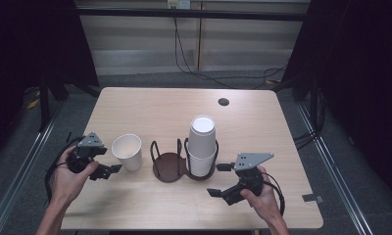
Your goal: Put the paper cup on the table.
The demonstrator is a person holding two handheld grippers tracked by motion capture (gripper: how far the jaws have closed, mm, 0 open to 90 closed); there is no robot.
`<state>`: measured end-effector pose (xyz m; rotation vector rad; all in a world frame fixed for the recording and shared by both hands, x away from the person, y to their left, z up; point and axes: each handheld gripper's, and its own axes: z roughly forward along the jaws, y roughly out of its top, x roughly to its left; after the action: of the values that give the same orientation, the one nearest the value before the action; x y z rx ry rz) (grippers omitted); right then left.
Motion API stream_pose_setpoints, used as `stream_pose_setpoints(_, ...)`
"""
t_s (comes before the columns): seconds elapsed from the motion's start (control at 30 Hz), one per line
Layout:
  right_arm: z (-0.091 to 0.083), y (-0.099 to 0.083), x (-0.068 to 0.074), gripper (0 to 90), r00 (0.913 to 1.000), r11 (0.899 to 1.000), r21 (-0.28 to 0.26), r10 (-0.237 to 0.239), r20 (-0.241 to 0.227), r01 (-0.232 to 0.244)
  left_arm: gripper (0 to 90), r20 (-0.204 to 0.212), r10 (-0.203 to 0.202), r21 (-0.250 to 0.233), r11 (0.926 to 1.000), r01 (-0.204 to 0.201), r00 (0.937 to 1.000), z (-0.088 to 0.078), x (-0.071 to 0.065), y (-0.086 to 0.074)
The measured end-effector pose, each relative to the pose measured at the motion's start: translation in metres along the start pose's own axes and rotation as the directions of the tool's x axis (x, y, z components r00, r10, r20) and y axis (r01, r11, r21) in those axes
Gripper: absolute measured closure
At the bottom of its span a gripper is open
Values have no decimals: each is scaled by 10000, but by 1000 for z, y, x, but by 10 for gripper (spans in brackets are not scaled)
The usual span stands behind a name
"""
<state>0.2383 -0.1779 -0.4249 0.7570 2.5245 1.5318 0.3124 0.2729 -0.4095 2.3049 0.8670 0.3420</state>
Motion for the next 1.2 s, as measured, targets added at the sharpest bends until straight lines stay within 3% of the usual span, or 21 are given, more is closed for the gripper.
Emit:
stream_pose_setpoints(0.23, 0, -1, 0, 138, 9999, 10000, -53, 41, 107, -41, 168, -189, -163, -880, 9960, 146, 9997, -8, -18, -8)
stream_pose_setpoints(0.37, 1, -2, 1, 139, 9999, 10000, 10, 27, 129, -27, 167, -277, -418, -1507, 9879, 372, 9987, -10, -31, -13)
stream_pose_setpoints(0.47, -1, -2, 1, 139, 9998, 10000, -64, 66, 208, -65, 161, 151, -737, -2184, 9729, 752, 9972, -10, -39, -15)
stream_pose_setpoints(0.6, -2, -3, 1, 139, 9995, 9999, -109, 89, 300, -86, 164, 530, -452, -2265, 9724, 561, 9976, -3, -52, -10)
stream_pose_setpoints(0.7, -4, -8, 0, 139, 9992, 9989, -364, 320, 239, -312, 162, 663, -263, -2529, 9666, 423, 9975, 1, -62, -8)
stream_pose_setpoints(0.8, -5, -11, -1, 139, 9984, 9988, -281, 405, 397, -394, 162, 898, -329, -3187, 9459, 600, 9954, 0, -72, -5)
stream_pose_setpoints(0.9, -6, -13, -1, 139, 9979, 9982, -395, 458, 453, -440, 162, 1135, -333, -3861, 9194, 750, 9930, -3, -79, -4)
stream_pose_setpoints(0.93, -7, -13, -1, 139, 9978, 9982, -417, 457, 489, -436, 162, 1103, -336, -4006, 9132, 754, 9933, -2, -82, -3)
stream_pose_setpoints(0.97, -7, -13, -1, 139, 9976, 9981, -437, 450, 517, -428, 162, 1084, -307, -4037, 9121, 723, 9936, -2, -82, -3)
stream_pose_setpoints(1.0, -7, -13, 0, 139, 9976, 9980, -454, 457, 515, -433, 162, 1249, -324, -4203, 9036, 825, 9916, 0, -85, -3)
stream_pose_setpoints(1.07, -8, -13, 0, 139, 9977, 9979, -503, 444, 511, -418, 162, 1571, -412, -4363, 8935, 1067, 9867, 6, -88, -6)
stream_pose_setpoints(1.13, -8, -14, 0, 139, 9974, 9977, -513, 478, 538, -450, 162, 1551, -305, -4307, 8974, 954, 9874, 11, -92, -9)
stream_pose_setpoints(1.2, -8, -15, 0, 139, 9971, 9976, -510, 491, 581, -462, 162, 1937, -185, -4186, 9027, 996, 9809, 18, -95, -12)
